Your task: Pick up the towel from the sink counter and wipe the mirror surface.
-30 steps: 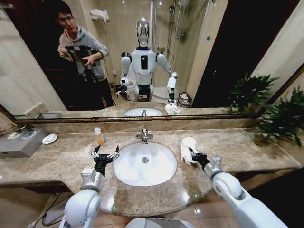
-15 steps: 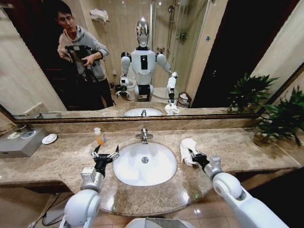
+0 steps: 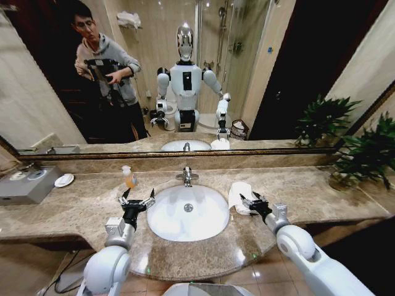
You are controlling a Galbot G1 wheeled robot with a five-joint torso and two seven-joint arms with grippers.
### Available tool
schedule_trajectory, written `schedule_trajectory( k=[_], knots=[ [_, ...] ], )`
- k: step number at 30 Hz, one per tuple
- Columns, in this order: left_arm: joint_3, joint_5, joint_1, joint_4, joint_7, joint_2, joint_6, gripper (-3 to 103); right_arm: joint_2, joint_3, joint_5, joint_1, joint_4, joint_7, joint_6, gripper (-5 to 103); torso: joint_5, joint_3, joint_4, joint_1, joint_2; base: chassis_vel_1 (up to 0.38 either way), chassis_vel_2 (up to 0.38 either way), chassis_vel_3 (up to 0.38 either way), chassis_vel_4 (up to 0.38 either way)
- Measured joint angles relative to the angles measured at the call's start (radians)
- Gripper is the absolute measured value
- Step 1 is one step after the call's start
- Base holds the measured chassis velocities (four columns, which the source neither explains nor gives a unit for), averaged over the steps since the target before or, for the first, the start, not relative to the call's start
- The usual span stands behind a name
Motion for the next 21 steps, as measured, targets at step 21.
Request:
schedule_trajectory(
  k=[21],
  knots=[
    [0.0, 0.0, 0.0, 0.0, 0.0, 0.0, 0.0, 100, 0.413, 0.185, -0.386, -0.225, 0.225, -0.123, 0.333, 100, -0.0001, 0.0, 0.0, 0.0, 0.0, 0.0, 0.0, 0.0, 0.0]
  ],
)
